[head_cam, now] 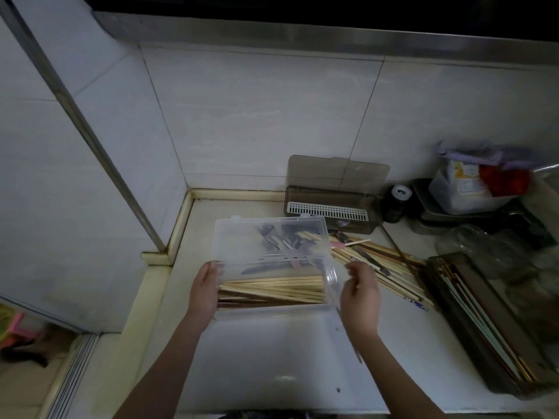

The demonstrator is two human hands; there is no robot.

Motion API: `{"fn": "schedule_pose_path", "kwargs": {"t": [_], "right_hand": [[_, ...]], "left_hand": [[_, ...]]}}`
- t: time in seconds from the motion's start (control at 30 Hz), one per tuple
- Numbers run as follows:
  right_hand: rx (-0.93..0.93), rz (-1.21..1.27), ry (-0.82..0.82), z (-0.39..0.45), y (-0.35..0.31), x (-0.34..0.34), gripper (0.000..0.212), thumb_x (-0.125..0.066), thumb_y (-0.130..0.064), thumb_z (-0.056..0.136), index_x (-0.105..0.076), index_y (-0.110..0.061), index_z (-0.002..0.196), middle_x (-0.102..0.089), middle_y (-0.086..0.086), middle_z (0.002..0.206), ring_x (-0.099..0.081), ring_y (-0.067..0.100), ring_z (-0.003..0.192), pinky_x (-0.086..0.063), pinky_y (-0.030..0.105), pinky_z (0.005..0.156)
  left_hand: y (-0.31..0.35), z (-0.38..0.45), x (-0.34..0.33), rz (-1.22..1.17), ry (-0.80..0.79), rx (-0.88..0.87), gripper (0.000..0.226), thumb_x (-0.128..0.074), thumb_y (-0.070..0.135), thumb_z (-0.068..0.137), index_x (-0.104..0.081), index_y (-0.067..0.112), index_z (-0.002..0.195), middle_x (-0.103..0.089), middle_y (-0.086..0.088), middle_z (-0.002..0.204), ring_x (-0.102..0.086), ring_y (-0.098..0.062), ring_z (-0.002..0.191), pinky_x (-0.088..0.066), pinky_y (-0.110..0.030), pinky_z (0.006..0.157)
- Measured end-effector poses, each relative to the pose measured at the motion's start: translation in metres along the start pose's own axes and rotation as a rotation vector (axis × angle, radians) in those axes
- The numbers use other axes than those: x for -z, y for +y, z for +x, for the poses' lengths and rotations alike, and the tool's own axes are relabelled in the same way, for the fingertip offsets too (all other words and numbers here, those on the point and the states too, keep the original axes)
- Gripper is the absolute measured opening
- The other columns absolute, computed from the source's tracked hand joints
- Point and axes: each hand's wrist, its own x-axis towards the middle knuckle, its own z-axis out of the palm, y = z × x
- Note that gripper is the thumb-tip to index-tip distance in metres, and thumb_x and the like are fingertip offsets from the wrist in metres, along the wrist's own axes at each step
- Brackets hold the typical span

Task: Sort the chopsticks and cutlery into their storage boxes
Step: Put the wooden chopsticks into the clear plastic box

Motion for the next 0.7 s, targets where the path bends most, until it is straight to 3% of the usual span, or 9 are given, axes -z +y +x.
{"fn": "schedule_pose_path", "kwargs": {"t": [0.07,0.17,0.27,0.37,0.53,0.7], "right_hand": [[-0.191,0.019,0.101,0.002,0.023,0.008,0.030,-0.047,0.002,0.090,-0.048,-0.015,0.115,-0.053,0.001,0.107,-0.055,0.015,0.093,-0.052,0.031,0.078],[-0.436,-0.013,-0.078,-0.009,0.056,0.011,0.033,-0.060,-0.010,0.088,-0.043,-0.011,0.116,-0.051,0.009,0.108,-0.056,0.024,0.092,-0.052,0.040,0.080],[-0.326,-0.213,-0.290,-0.026,0.074,0.009,0.031,-0.065,-0.017,0.085,-0.045,-0.013,0.109,-0.050,0.005,0.102,-0.052,0.022,0.090,-0.047,0.032,0.078],[-0.246,-0.275,-0.296,-0.026,0.073,0.007,0.016,-0.057,-0.009,0.089,-0.046,-0.018,0.097,-0.051,0.003,0.091,-0.052,0.022,0.088,-0.043,0.029,0.073],[-0.292,-0.343,-0.231,-0.009,0.074,0.017,0.015,-0.045,-0.001,0.089,-0.052,-0.015,0.093,-0.052,0.007,0.093,-0.052,0.028,0.091,-0.048,0.038,0.078],[-0.079,-0.501,-0.396,-0.014,0.070,0.016,0.013,-0.048,-0.023,0.093,-0.055,-0.017,0.103,-0.052,0.002,0.103,-0.050,0.022,0.099,-0.048,0.033,0.080]], "left_hand": [[0.001,0.000,0.000,-0.001,0.001,-0.003,0.026,-0.039,0.031,0.099,-0.064,0.030,0.091,-0.068,-0.001,0.100,-0.063,-0.025,0.096,-0.048,-0.044,0.087],[0.005,-0.003,0.000,0.006,0.000,-0.015,0.024,-0.040,0.028,0.099,-0.063,0.026,0.095,-0.067,-0.002,0.099,-0.062,-0.025,0.094,-0.046,-0.038,0.078],[0.006,-0.004,-0.001,-0.004,-0.021,-0.014,0.023,-0.040,0.026,0.099,-0.063,0.025,0.098,-0.066,-0.002,0.098,-0.061,-0.024,0.089,-0.045,-0.036,0.075],[0.004,-0.003,-0.001,-0.005,0.004,-0.028,0.024,-0.041,0.029,0.099,-0.064,0.027,0.094,-0.067,-0.004,0.096,-0.059,-0.024,0.084,-0.039,-0.033,0.072],[0.002,-0.002,-0.001,0.007,-0.010,-0.023,0.027,-0.039,0.031,0.100,-0.064,0.020,0.101,-0.065,-0.004,0.092,-0.054,-0.020,0.076,-0.037,-0.033,0.068],[0.000,0.001,-0.001,0.026,0.003,-0.013,0.024,-0.040,0.026,0.099,-0.064,0.022,0.098,-0.066,-0.002,0.093,-0.057,-0.022,0.080,-0.038,-0.033,0.069]]}}
